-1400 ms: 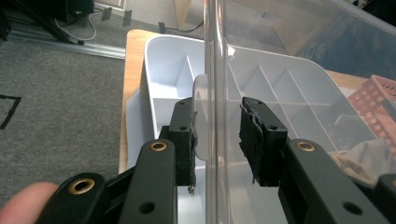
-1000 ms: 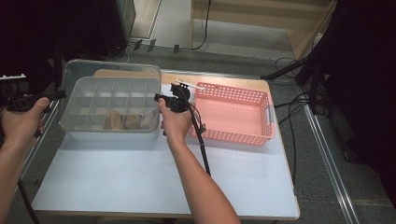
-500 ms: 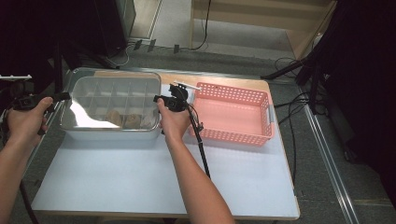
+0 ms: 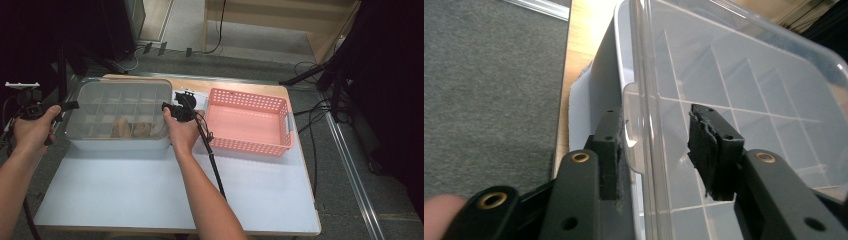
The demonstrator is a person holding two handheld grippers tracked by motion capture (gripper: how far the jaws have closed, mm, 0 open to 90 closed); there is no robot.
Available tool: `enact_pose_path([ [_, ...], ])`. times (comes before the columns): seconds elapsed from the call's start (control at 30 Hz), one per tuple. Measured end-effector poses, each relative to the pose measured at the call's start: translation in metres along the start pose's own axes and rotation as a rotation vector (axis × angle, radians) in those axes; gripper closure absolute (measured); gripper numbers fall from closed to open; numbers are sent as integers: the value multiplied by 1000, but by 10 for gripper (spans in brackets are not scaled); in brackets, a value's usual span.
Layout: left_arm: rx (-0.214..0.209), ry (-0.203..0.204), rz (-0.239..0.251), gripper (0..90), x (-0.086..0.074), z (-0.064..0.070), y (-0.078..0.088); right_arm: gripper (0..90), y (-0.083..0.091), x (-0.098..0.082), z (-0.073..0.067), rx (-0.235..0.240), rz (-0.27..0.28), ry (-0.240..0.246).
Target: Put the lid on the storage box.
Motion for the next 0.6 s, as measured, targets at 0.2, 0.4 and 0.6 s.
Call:
enact_pose_path([
  [0.2, 78, -69, 25, 598, -4, 0, -5, 578, -2, -4, 6, 31, -46, 47],
  [0.4, 80, -79, 29, 602, -5, 0, -4, 585, 6, -4, 6, 0, -27, 64],
  [0.6, 109, -123, 52, 617, -9, 4, -2, 703, 10, -9, 6, -41, -6, 63],
])
Point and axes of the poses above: each handheld gripper's, and its own axes: y roughly backward along the jaws, x roughly out of its top, z roughly to its right, the point moved 6 cm from there along -y, roughly forward along the jaws, and after that the axes turned 12 degrees about y, right-handed, at the moved point
